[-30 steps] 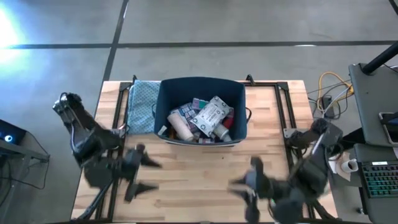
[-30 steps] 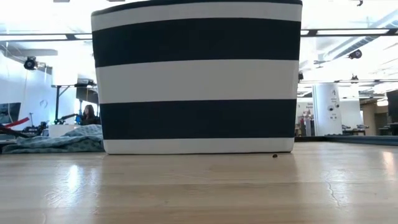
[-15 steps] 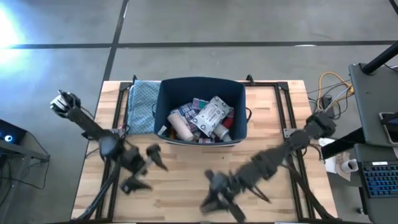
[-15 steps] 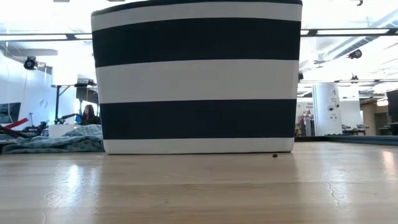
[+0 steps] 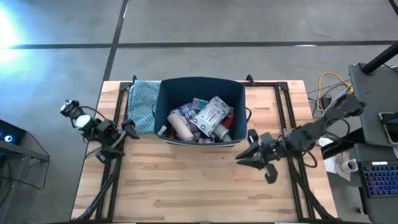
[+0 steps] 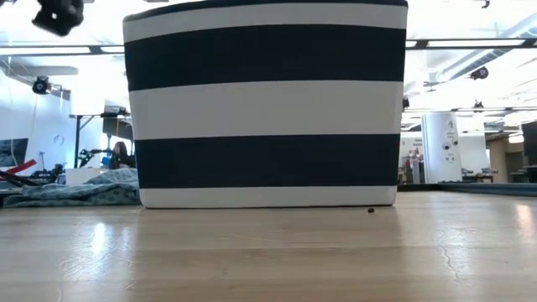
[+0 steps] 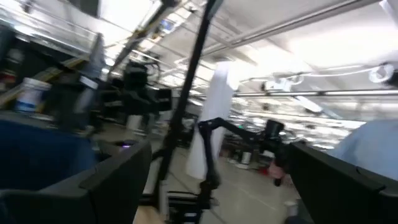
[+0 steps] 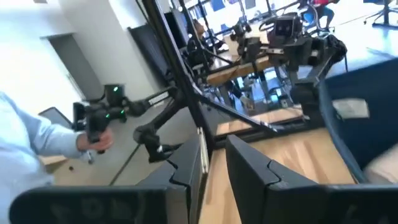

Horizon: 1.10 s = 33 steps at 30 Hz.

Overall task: Pick & place medical supplies in basket/bin
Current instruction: Return to Home Position

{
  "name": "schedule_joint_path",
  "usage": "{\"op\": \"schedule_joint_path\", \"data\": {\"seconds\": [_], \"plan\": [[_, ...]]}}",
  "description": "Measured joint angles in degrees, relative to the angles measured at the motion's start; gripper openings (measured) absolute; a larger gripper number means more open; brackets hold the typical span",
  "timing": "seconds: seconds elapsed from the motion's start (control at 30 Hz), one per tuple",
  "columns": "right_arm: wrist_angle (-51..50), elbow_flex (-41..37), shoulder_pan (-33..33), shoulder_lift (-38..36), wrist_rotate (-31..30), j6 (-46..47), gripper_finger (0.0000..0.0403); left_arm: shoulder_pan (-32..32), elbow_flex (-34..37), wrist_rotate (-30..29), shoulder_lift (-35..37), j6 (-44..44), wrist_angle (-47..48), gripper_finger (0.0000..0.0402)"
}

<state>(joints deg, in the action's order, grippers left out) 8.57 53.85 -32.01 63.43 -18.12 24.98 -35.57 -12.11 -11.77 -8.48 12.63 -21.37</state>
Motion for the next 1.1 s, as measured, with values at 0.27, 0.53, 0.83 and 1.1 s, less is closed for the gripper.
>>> {"op": "schedule_joint_path", "data": {"seconds": [0.27, 0.53, 0.83, 1.1], "plan": [[7.25, -16.41, 1.19, -12.96, -0.08, -4.24, 0.0068, 0.05, -0.53, -11.35, 7.67, -0.60, 18.91, 0.0352], [18.19, -34.88, 2.32, -30.27, -0.03, -10.43, 0.0068, 0.05, -0.83, -19.52, 8.11, -0.76, 23.00, 0.0352], [18.24, -47.33, 2.42, -41.62, -10.61, -2.02, 0.0068, 0.52, 5.28, -28.03, 8.14, 8.06, 24.73, 0.0352], [20.91, -46.86, 2.45, -41.10, -11.76, -2.25, 0.0068, 6.94, 9.25, -29.93, 7.61, 10.14, 20.55, 0.0352]]}}
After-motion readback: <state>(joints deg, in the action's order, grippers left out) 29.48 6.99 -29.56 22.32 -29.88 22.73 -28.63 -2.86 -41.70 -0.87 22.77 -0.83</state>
